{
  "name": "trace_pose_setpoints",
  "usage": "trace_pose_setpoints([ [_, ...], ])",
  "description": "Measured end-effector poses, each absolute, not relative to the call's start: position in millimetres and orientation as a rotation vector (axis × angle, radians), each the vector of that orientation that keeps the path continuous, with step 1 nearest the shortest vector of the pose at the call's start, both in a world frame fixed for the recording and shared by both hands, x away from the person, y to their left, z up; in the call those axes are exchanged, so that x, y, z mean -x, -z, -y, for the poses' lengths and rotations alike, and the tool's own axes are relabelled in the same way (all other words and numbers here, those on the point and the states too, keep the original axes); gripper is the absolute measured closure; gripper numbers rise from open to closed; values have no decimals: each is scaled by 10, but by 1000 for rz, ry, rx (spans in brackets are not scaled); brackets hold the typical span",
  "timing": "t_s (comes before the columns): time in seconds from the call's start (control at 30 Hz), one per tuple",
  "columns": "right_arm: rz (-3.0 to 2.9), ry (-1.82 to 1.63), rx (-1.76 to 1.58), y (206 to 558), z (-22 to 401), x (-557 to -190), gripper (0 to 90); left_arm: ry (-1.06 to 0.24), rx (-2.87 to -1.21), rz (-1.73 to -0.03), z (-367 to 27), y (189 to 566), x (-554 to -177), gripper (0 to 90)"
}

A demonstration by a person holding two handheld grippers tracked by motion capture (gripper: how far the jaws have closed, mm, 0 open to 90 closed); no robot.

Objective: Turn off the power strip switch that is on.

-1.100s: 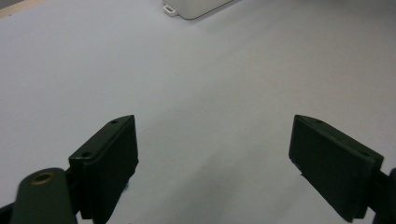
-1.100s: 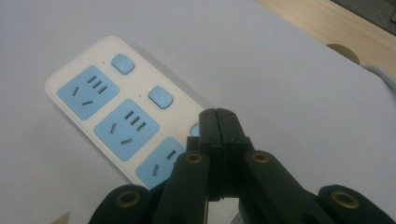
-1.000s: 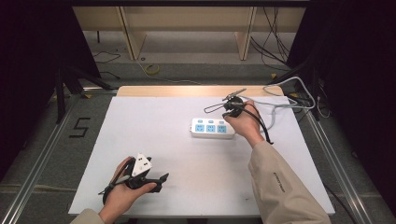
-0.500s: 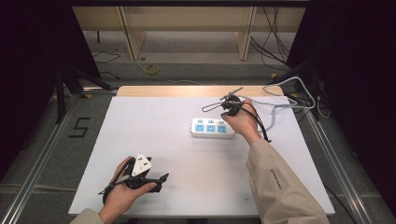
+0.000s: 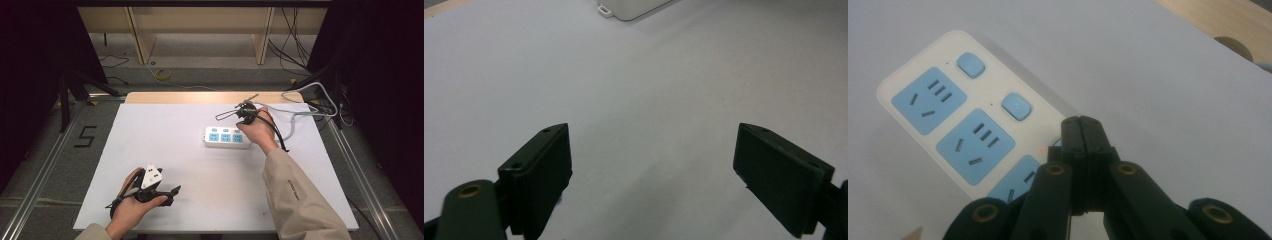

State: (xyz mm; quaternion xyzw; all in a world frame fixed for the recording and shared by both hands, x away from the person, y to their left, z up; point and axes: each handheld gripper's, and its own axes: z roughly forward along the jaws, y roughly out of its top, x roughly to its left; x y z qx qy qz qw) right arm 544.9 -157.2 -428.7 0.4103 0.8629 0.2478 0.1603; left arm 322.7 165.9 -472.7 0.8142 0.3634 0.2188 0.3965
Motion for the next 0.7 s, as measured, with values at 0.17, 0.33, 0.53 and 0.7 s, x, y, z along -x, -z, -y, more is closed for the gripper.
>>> trace_pose_setpoints([
  [0.17, -2473, -701, -1175, 4299, 1569, -5461, 900, -554, -2065, -919, -1658, 4726, -3228, 154],
  [0.33, -2477, -695, -1180, 4307, 1564, -5476, 900, -554, -2061, -921, -1654, 4728, -3229, 154],
  [0.53, -2490, -684, -1180, 4314, 1544, -5500, 900, -556, -2067, -917, -1655, 4727, -3230, 154],
  [0.7, -2496, -672, -1183, 4309, 1514, -5518, 900, -555, -2060, -919, -1652, 4728, -3230, 154],
])
